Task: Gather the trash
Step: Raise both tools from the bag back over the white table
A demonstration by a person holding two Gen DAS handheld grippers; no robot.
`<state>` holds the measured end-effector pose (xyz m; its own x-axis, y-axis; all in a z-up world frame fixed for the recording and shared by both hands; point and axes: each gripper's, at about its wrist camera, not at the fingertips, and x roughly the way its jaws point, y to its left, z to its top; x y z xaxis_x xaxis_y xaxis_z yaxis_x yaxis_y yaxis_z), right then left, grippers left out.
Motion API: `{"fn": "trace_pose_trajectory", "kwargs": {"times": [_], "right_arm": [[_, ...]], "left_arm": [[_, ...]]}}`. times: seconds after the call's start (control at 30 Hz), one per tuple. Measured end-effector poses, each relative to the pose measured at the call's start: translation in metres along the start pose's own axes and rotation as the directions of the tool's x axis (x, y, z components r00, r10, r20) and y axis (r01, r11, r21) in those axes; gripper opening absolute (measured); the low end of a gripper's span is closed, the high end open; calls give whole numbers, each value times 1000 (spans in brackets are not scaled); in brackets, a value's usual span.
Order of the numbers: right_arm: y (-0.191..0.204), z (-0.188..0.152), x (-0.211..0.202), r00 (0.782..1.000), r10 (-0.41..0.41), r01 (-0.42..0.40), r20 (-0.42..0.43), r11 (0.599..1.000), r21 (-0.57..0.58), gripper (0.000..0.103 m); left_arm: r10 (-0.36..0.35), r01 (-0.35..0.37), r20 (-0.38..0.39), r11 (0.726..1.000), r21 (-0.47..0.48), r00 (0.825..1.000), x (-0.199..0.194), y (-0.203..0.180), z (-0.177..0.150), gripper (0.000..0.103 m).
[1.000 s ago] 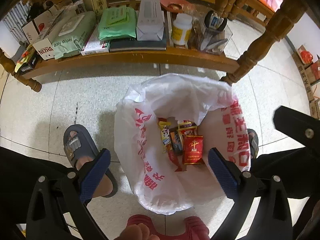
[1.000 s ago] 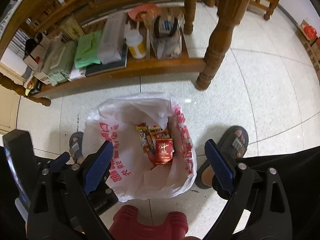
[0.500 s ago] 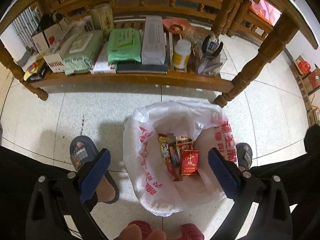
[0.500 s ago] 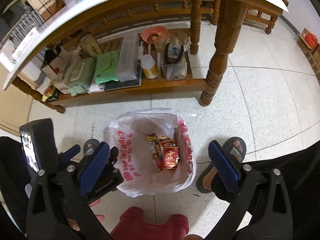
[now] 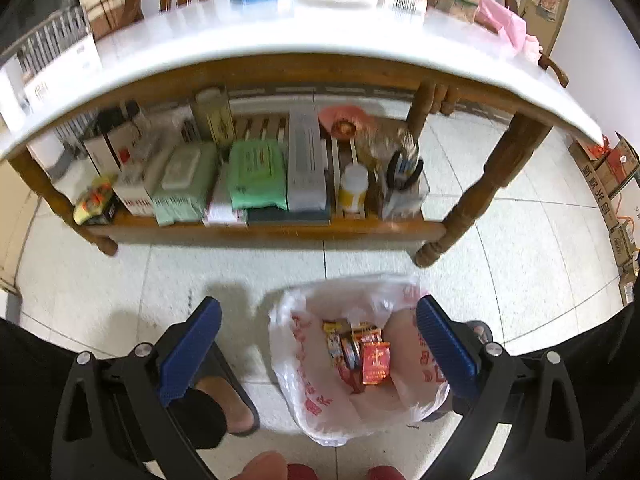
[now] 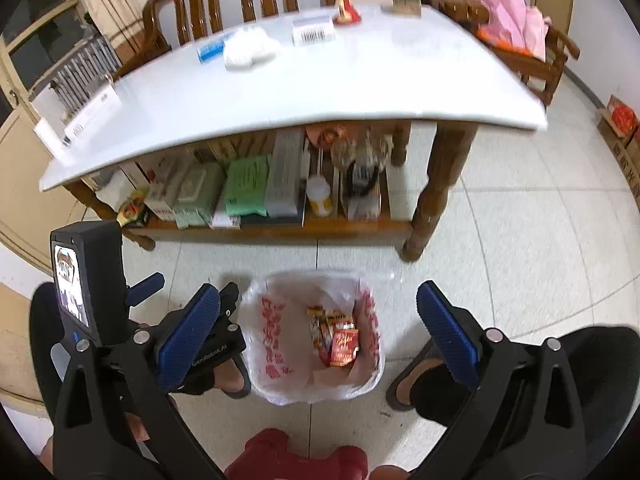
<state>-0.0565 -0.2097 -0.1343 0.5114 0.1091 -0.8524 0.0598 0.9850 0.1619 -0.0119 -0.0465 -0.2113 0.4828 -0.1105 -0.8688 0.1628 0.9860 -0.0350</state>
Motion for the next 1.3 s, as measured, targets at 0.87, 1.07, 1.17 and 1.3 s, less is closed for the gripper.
{"fn": "trace_pose_trajectory", "kwargs": {"times": [0.87, 1.07, 1.17, 1.3], "right_arm": [[14, 158, -88, 971, -1, 25, 240, 995, -100, 96], [15, 200, -72, 974, 9, 13, 226, 995, -98, 96], [14, 220, -58, 978, 14, 5, 208, 996, -92, 96], [11, 249, -44, 978, -4, 23, 207, 996, -90, 96]], "left_arm": [[-20, 26, 224, 999, -22, 974, -93, 19, 158, 95], [-23, 28, 201, 999, -21, 979, -77, 16, 192, 95], [-29, 36, 185, 999, -33, 982, -65, 11, 205, 95], [-25, 33, 161, 998, -50, 987, -44, 8, 220, 95]]}}
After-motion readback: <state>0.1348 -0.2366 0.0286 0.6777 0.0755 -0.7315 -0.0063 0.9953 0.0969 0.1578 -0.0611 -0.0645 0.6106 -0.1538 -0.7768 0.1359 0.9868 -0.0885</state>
